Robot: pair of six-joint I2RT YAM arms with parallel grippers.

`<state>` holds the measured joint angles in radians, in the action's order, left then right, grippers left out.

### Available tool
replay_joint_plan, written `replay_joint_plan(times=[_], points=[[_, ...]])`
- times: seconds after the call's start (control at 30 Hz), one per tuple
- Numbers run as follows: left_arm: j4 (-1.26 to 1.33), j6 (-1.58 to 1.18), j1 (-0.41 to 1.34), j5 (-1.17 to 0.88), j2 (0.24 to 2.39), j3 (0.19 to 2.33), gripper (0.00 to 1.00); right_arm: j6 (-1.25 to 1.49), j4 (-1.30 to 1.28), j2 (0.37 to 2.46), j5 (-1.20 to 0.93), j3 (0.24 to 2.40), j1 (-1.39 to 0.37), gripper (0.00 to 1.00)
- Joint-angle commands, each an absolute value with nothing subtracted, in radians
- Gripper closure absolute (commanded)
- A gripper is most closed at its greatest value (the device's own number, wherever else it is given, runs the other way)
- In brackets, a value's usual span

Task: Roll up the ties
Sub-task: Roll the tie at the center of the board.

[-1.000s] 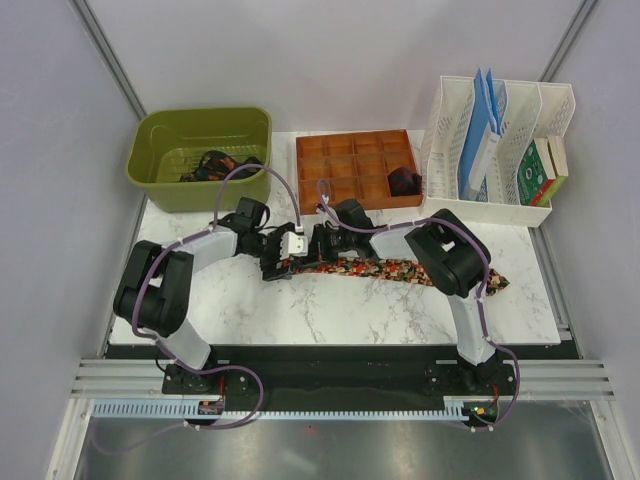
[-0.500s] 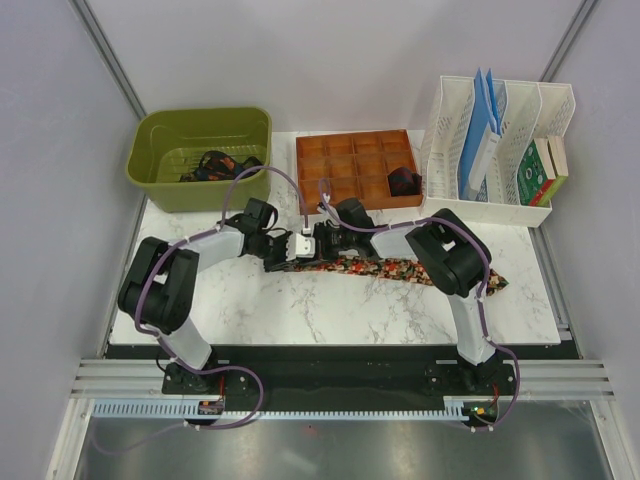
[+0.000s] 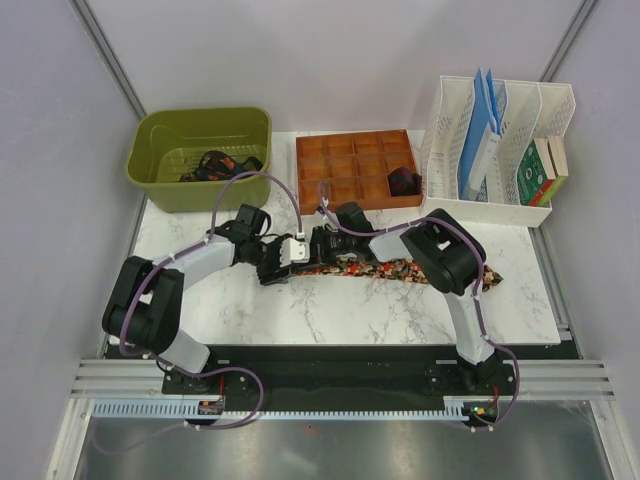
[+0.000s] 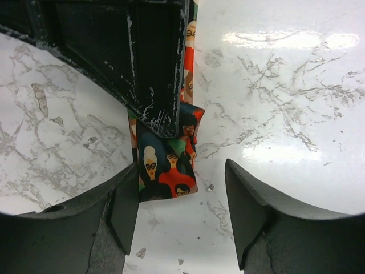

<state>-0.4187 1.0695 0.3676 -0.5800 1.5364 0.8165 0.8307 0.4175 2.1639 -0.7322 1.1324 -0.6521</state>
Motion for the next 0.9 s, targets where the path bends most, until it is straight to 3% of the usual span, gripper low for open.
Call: replay_joint_plan(times=[0.0, 0.23, 0.27, 0.37, 0.43, 0.87], points=[[-0.408, 1.037, 0.348, -0.574, 1.549, 0.83, 0.33, 0.839, 0.48, 2.195, -0.736, 1.109, -0.638, 1.0], [-0.382, 1.077, 0.344, -0.546, 1.591, 0.844, 0.34, 0.844, 0.495, 2.206, -0.739, 1.092, -0.621, 1.0], [-0.383, 1.077, 0.344, -0.549, 1.592, 0.847, 0.37, 0.848, 0.502, 2.21, -0.741, 1.091, -0.623, 1.0], [-0.385, 1.059, 0.344, -0.558, 1.594, 0.873, 0.59, 0.859, 0.511, 2.217, -0.739, 1.088, -0.621, 1.0], [-0.384, 1.042, 0.345, -0.568, 1.58, 0.896, 0.62, 0.864, 0.512, 2.218, -0.736, 1.088, -0.621, 1.0], [-0.465, 0.951, 0.394, -0.703, 1.68, 1.038, 0.63, 0.908, 0.549, 2.23, -0.729, 1.095, -0.621, 0.99]])
